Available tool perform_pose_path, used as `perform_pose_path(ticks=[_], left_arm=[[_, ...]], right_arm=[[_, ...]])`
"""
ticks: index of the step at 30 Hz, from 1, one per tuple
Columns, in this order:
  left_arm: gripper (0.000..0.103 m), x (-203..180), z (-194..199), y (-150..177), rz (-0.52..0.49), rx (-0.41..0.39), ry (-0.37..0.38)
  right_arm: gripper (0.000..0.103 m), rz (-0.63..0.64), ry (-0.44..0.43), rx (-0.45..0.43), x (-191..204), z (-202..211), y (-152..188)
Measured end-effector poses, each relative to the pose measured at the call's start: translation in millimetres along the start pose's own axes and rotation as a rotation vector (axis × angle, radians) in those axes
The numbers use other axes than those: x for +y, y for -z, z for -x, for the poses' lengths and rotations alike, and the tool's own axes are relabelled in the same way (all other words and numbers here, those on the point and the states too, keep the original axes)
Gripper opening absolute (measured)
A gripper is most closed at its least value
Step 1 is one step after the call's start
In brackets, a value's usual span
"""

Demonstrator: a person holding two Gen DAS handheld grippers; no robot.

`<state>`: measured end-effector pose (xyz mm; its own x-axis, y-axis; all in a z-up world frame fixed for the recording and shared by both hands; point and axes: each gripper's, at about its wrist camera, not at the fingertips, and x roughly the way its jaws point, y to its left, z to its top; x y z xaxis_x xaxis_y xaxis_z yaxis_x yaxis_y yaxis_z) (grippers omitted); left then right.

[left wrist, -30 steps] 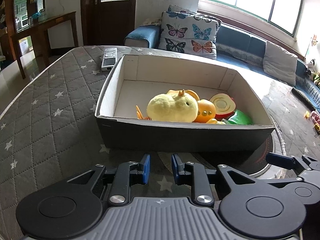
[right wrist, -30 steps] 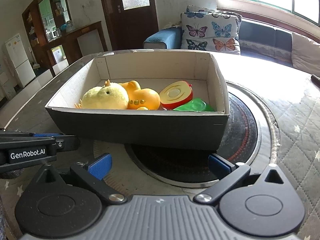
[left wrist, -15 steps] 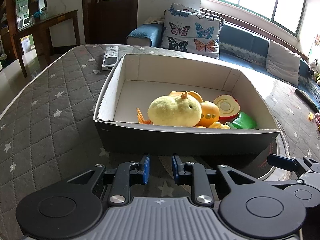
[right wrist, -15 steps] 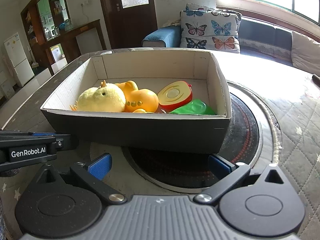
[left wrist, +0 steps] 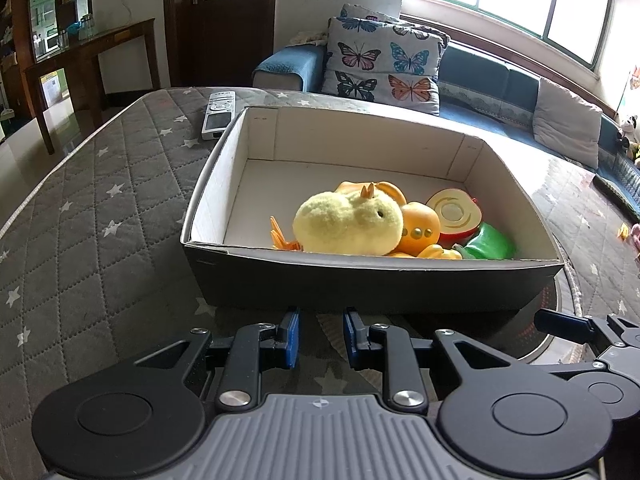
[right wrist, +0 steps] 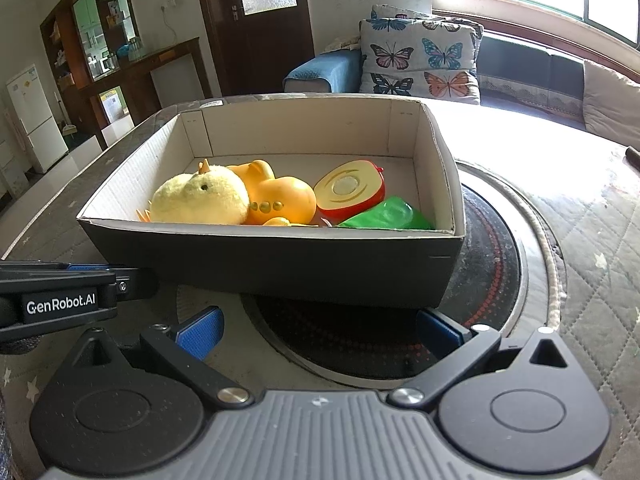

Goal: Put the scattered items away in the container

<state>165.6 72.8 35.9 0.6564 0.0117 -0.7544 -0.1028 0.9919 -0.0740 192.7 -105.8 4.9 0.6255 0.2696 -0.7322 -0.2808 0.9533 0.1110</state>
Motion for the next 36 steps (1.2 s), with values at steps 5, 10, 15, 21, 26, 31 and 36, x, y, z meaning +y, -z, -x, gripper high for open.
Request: perform_pose_path(ticks=[5, 10, 15, 21, 26, 31, 36], left_arm=[[0.025, -1.1, -1.1, 0.7, -0.002, -0.003, -0.005], [0.025, -1.2, -1.2, 0.6, -0.001, -0.002, -0.010], [0.025, -1.5, -0.6, 0.5, -0.004, -0.001, -0.009], [0.025, -2.1, 0.4, 0.3, -0.008, 0.002, -0.007], [0.025, -2.4, 1.0, -0.2, -0.009, 0.001, -0.008], [0.025, -2.5, 0.8, -1.1, -0.005, 0.000, -0.011], [0.025, -1.7, 0.7, -1.3, 0.001, -0.001, -0.018]], right_arm=[[0.103, 0.003, 0.000, -0.001, 0.6, -0.2, -0.1], [0.103, 0.006, -0.001, -0.001, 1.7, -0.1, 0.1], [0.103, 0.009, -0.002, -0.001, 2.6, 0.3, 0.0], [0.103, 0.009, -0.003, -0.003, 2.8, 0.9, 0.0], [0.103, 0.012, -0.004, -0.003, 4.0, 1.1, -0.2], [0.103, 0.014, -0.007, -0.001, 5.0, 2.0, -0.1], [0.103, 0.017, -0.009, 0.001, 6.4, 1.8, -0.2]])
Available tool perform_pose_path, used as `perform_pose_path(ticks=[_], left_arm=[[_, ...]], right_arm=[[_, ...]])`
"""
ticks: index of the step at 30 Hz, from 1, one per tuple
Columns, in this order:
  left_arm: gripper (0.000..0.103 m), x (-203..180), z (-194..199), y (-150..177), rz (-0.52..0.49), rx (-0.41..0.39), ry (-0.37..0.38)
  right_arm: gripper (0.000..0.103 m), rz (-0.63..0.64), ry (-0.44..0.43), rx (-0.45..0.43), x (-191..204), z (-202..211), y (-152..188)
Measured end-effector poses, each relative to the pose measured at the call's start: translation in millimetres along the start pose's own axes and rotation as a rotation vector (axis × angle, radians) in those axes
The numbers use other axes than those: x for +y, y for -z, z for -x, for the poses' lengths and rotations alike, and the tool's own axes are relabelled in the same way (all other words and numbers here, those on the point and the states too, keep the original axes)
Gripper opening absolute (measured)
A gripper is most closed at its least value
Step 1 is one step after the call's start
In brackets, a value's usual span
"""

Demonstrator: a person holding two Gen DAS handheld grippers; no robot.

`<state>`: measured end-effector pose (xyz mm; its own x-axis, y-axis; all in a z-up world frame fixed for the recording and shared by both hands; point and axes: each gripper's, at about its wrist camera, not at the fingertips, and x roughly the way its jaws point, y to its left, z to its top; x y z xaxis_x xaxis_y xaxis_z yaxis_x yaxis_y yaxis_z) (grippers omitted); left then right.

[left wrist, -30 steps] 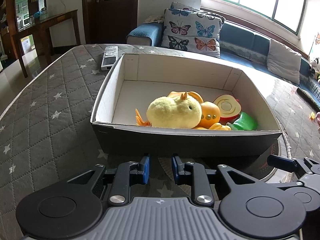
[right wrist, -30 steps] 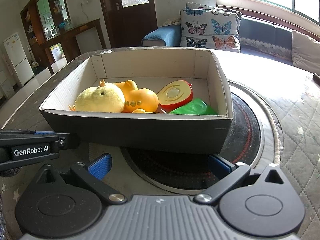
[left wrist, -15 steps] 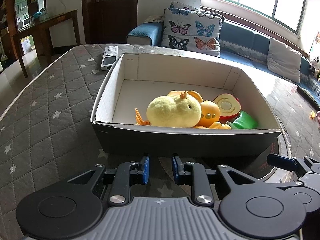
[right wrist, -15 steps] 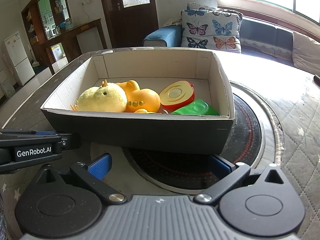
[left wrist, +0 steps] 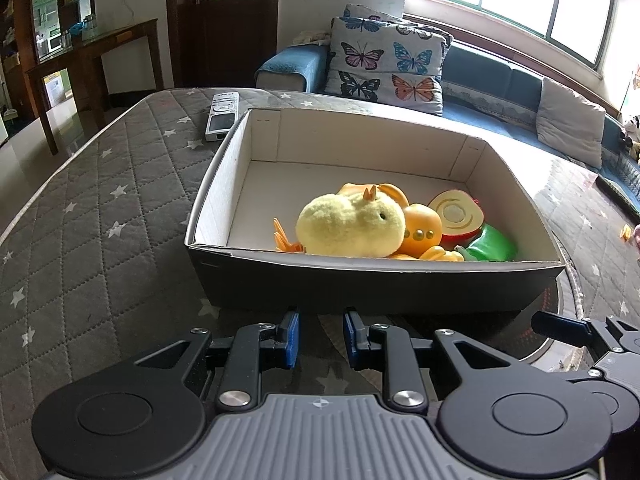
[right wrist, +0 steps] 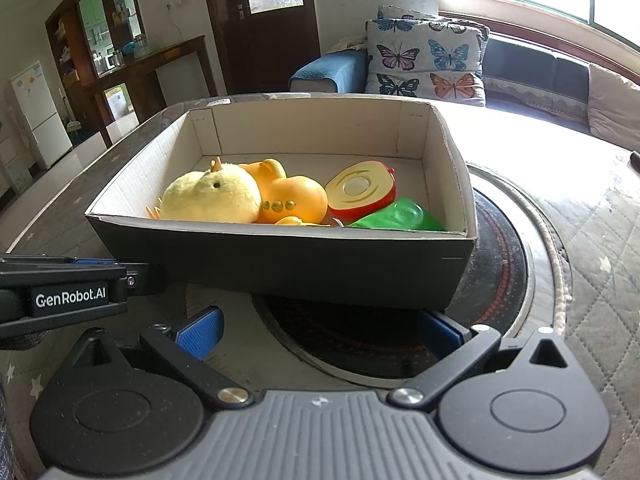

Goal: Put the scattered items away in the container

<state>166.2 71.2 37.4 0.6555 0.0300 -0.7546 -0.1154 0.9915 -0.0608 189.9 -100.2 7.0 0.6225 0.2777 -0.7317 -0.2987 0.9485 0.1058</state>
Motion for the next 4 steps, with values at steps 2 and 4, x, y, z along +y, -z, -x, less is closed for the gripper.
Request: perform_pose_path(ticks=[2, 4], left_arm=[[0.024, -0.2, 0.0, 0.2, -0.002, -0.002, -0.005], [0.024, -0.4, -0.1, 0.3, -0.003, -0.001, -0.007]], right_arm=[[0.103, 0.001, 0.000, -0.003, 0.3, 0.5, -0.5], [0.103, -0.001, 0.000, -0.007, 0.1, 1.1, -1.2]])
